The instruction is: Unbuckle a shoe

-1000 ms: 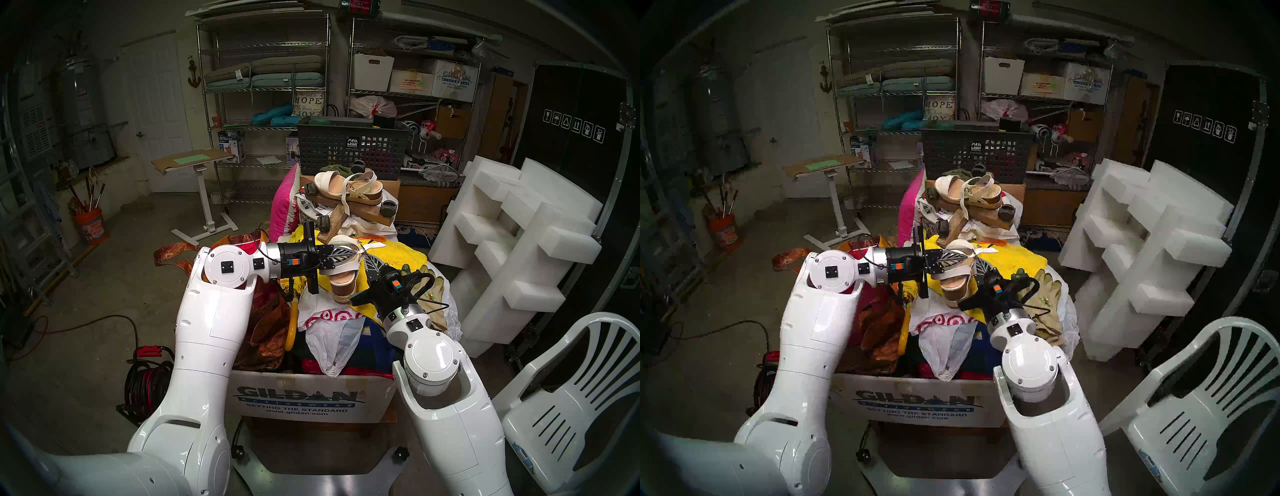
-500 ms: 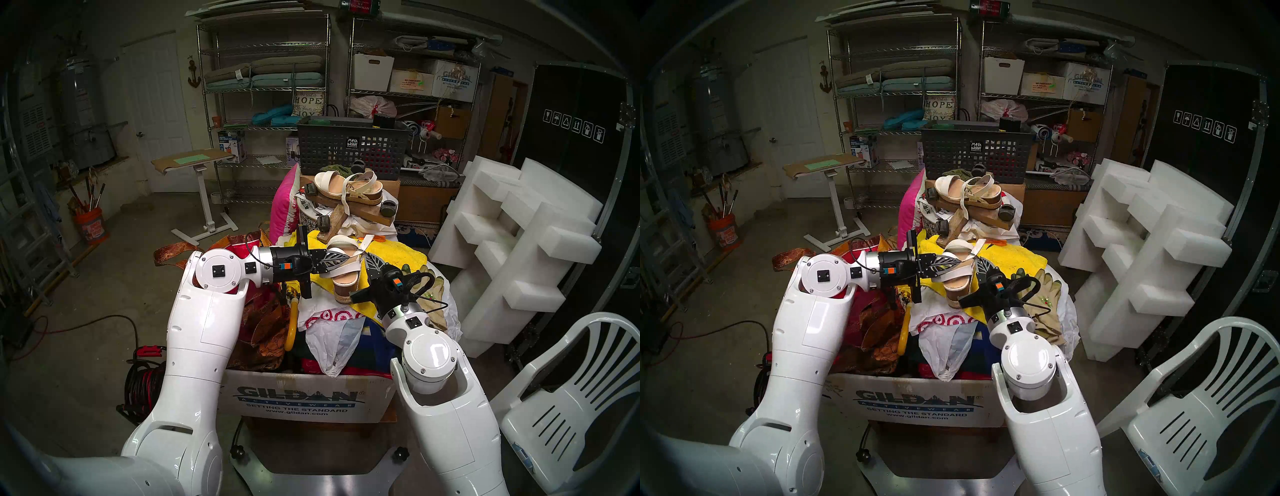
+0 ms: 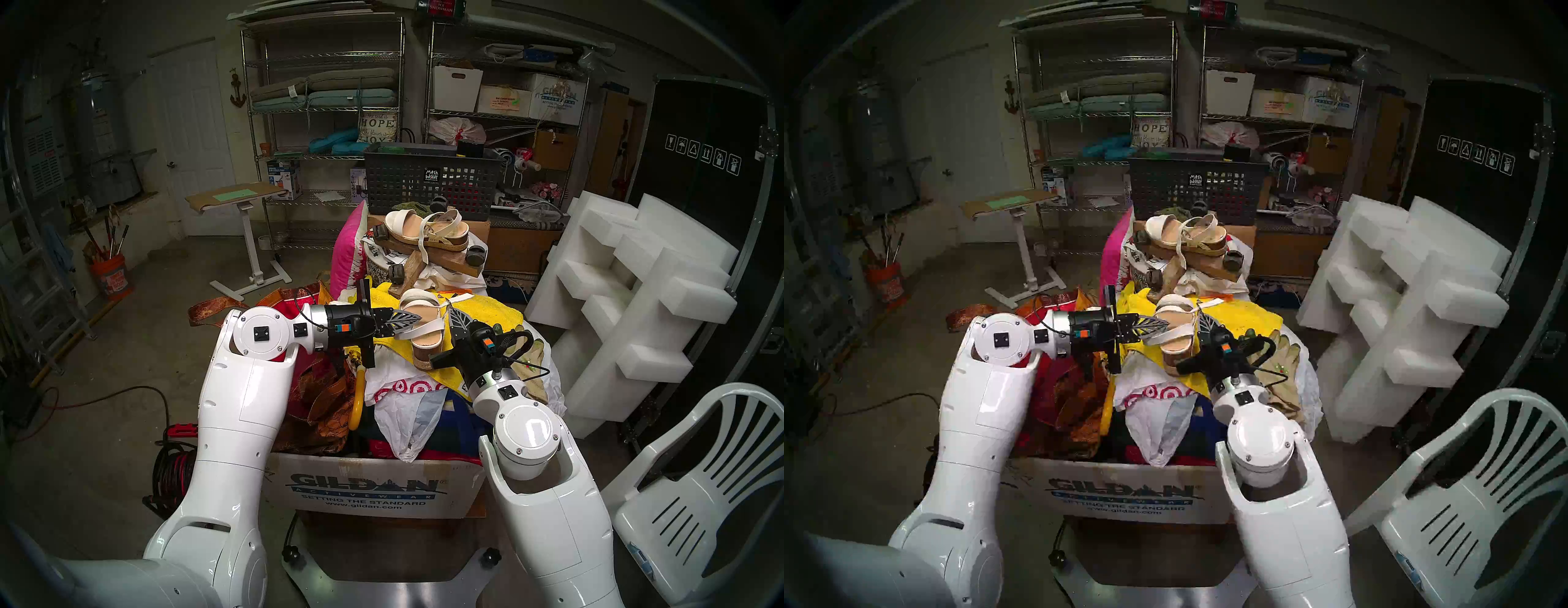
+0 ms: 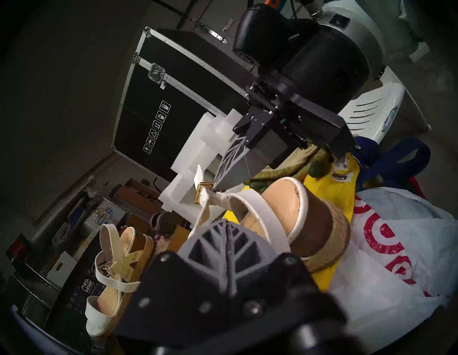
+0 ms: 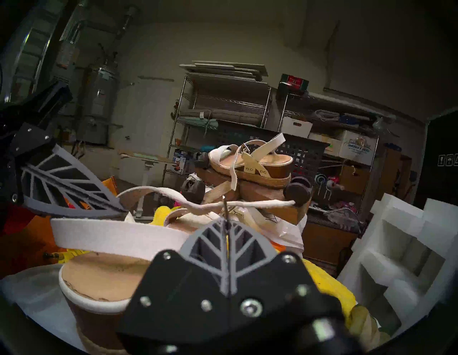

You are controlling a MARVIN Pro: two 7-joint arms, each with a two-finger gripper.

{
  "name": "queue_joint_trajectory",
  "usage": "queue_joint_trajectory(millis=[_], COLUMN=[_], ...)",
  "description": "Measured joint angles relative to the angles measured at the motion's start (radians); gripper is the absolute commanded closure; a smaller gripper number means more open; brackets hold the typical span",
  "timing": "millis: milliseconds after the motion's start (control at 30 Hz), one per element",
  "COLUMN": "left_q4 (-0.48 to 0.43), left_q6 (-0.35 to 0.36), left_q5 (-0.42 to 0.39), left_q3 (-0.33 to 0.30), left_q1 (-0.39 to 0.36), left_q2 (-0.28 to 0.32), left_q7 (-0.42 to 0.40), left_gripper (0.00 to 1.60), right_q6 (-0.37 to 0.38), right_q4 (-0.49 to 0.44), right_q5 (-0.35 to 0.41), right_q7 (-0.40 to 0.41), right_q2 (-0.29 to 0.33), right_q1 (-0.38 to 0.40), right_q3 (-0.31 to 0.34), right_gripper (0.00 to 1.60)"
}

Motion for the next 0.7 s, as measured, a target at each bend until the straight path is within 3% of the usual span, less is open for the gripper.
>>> queue_joint_trajectory(millis=[100,167,267,367,467,533,633,700], left_q4=[0.0,-0.004,-0.021,-0.037,-0.044,-0.045,-0.04,-0.028], left_q6=[-0.007,-0.009,-0.007,-0.002,0.001,0.0,-0.02,-0.039], left_q5=[-0.005,-0.009,-0.016,-0.021,-0.02,-0.014,0.013,0.034], left_q3=[0.007,0.013,0.022,0.027,0.031,0.034,0.037,0.04], left_q1=[-0.004,-0.005,-0.005,-0.005,-0.006,-0.01,-0.018,-0.026], left_q2=[-0.006,-0.01,-0.014,-0.016,-0.017,-0.017,-0.016,-0.016], left_q7=[0.009,0.012,0.011,0.008,0.005,0.005,0.017,0.035], left_gripper=[1.32,1.16,1.11,0.85,0.73,0.5,0.54,0.65], right_q6=[0.0,0.0,0.0,0.0,-0.001,-0.001,-0.002,-0.003], right_q4=[-0.003,-0.004,-0.004,-0.003,-0.003,-0.003,-0.004,-0.006], right_q5=[0.0,-0.001,-0.003,-0.006,-0.007,-0.007,-0.008,-0.008], right_q7=[0.004,0.005,0.006,0.006,0.006,0.006,0.006,0.006], right_q2=[0.003,0.005,0.008,0.01,0.011,0.012,0.014,0.015], right_q1=[-0.001,-0.001,-0.001,-0.001,-0.001,-0.001,-0.001,-0.002], right_q3=[-0.001,-0.002,-0.002,-0.002,-0.002,-0.002,-0.001,0.0], right_gripper=[1.6,1.6,1.6,1.6,1.6,1.6,1.6,1.6])
